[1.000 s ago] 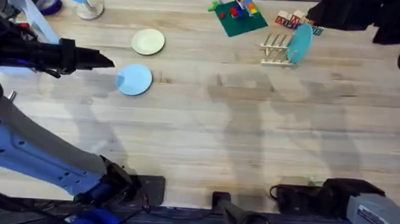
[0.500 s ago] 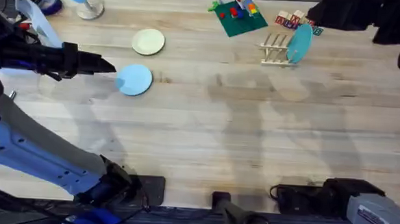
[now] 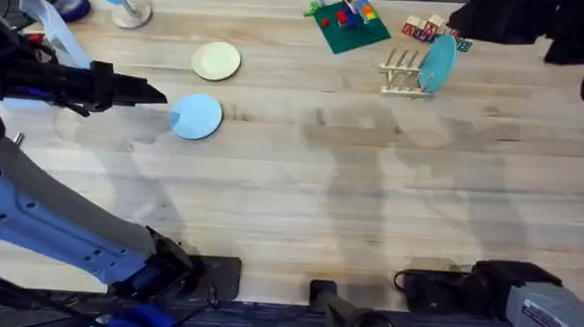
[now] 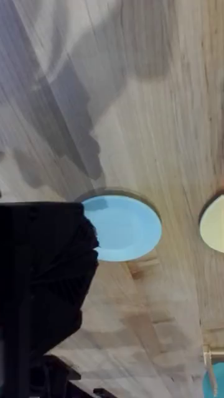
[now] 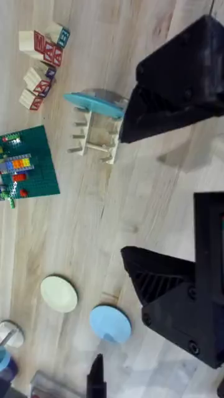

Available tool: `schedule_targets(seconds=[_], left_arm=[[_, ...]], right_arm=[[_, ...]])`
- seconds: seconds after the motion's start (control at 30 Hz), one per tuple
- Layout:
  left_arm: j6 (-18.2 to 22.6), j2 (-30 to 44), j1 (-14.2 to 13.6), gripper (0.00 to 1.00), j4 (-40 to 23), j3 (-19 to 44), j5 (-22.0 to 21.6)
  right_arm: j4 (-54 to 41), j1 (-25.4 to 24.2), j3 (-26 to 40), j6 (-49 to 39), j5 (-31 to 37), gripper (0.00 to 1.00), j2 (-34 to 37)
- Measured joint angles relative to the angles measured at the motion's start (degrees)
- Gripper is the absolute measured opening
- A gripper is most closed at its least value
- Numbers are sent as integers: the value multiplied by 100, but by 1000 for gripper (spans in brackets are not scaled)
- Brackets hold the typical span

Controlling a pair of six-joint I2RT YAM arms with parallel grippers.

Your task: Pick up the plates from the table one by one and place each into a slot on the dish rack.

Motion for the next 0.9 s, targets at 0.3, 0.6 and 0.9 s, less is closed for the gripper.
schedule_targets(seconds=[0.3, 0.6, 0.9], left_arm=[[-26, 186, 0, 39, 44, 15, 4], [-50, 830, -2, 40, 138, 17, 20], [-70, 1236, -55, 40, 214, 44, 228]], right_arm=[[0, 0, 2, 0, 0, 996, -2], [0, 0, 0, 1, 0, 996, -2], [26, 0, 1, 2, 0, 996, -2]])
